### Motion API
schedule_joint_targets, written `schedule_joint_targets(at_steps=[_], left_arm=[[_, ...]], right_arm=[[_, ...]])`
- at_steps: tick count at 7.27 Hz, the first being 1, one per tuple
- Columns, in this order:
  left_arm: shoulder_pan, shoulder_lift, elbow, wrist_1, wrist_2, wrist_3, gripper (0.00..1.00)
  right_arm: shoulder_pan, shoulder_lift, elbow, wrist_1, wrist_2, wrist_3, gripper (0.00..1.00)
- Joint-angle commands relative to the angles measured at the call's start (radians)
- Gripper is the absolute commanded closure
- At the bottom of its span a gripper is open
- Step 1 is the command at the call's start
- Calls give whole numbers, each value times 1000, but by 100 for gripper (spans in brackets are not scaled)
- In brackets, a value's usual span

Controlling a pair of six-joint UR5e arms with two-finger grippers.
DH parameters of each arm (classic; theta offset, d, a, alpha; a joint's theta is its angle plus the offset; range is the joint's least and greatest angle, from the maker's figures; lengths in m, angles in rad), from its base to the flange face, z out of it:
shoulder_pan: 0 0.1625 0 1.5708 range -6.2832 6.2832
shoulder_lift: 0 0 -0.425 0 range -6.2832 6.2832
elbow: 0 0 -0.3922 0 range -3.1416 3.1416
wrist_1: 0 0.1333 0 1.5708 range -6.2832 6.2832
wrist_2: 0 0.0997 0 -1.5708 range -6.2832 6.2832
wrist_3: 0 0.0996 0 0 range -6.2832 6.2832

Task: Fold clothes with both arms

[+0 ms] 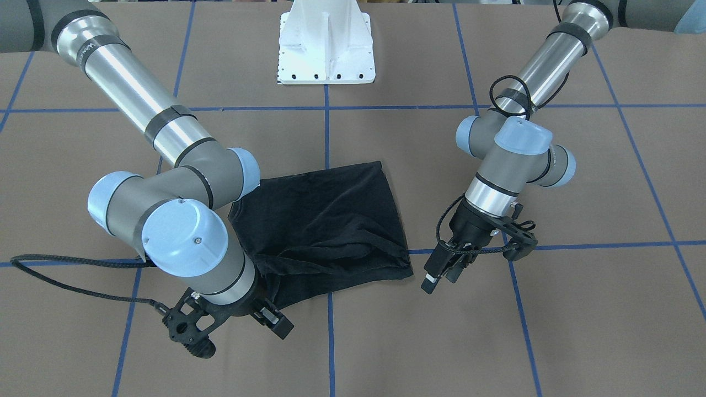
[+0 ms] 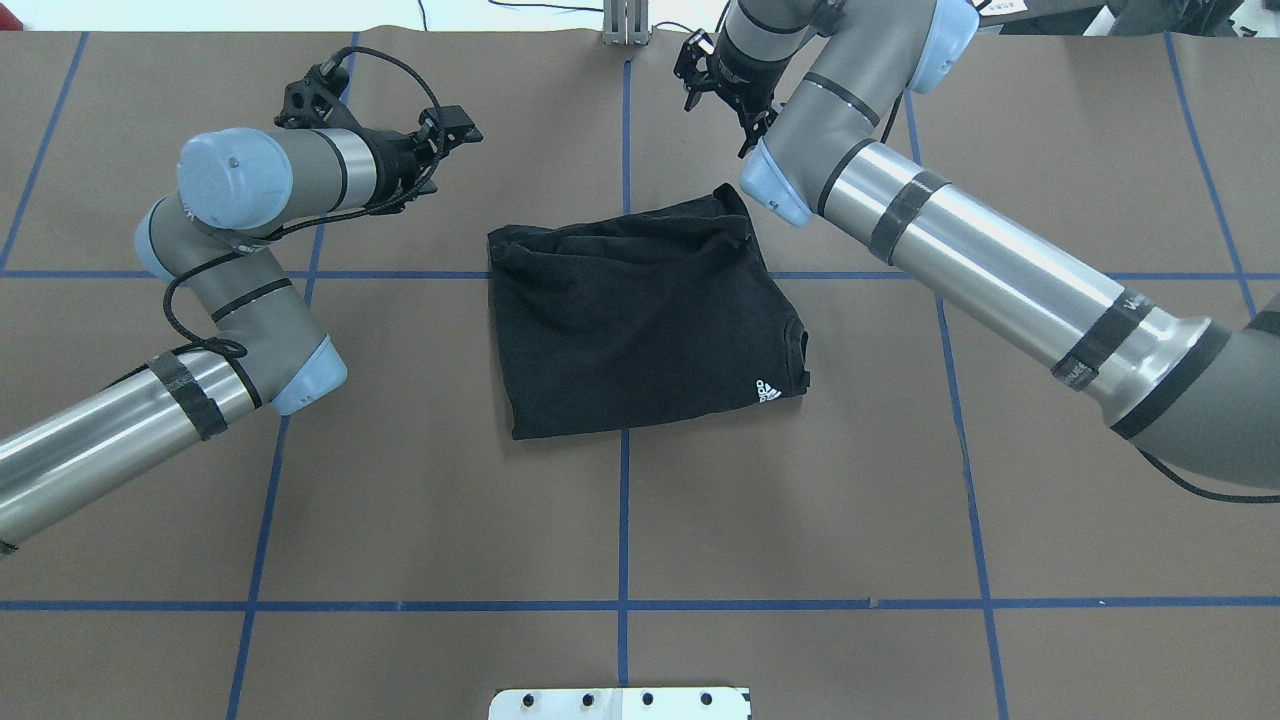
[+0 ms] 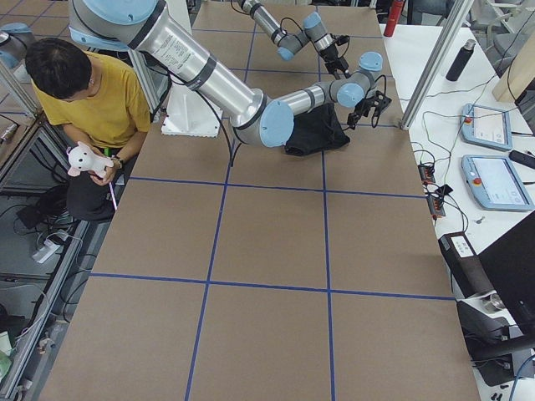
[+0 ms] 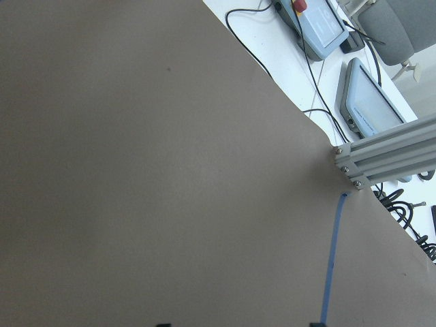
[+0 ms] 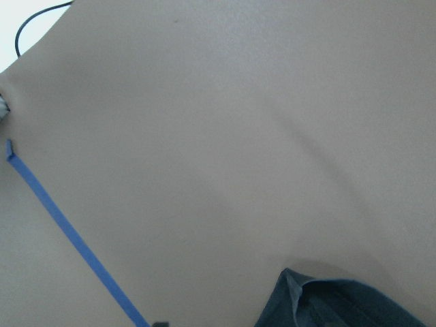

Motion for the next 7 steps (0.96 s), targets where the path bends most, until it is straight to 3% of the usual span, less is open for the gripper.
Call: schedule_joint_targets(at_steps=[1,3,4,5,7], left_arm=[[-11,-1,-30,3,-43,73,0],[-61,11,-58,7,-132,165,0],[-93,35,-69,7,-173,227,0],[-130,57,-82,7,-215,264,0],[-163,71,-85,7,-269,278,0]], right_arm=[[12,-51,86,-1,47,-15,0],[-42,-197,363,-11,33,7,0],[-90,-228,471,-79,9,90,65],[-143,-224,507,-130,-31,104,100],[-258,-220,469,-138,-219,83,100]])
